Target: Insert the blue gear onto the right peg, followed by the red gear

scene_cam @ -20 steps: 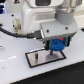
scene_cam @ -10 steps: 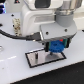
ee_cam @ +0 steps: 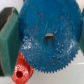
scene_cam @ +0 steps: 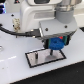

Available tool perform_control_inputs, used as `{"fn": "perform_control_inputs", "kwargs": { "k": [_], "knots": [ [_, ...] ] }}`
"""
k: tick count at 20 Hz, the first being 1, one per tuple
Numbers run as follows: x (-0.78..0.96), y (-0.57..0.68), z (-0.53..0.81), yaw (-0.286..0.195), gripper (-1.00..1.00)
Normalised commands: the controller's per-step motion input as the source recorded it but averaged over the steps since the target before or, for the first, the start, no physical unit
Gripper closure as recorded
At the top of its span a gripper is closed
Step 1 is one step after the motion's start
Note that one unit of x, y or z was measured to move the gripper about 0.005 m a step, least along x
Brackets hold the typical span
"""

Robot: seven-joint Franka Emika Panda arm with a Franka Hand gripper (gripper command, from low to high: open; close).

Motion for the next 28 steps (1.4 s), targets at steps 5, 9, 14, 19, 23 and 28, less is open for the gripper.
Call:
{"fn": "perform_control_inputs", "kwargs": {
  "k": [5,9,14,19,23,28],
  "knots": [
    [0.26,-0.19,-0.06,0.000,1.00],
    [0.16,-0.09,0.07,0.000,1.00],
    [0.26,-0.11,0.30,0.000,1.00],
    [0.22,-0.13,0.15,0.000,1.00],
    [0.24,-0.13,0.00,0.000,1.00],
    [0.24,-0.13,-0.07,0.000,1.00]
  ]
}}
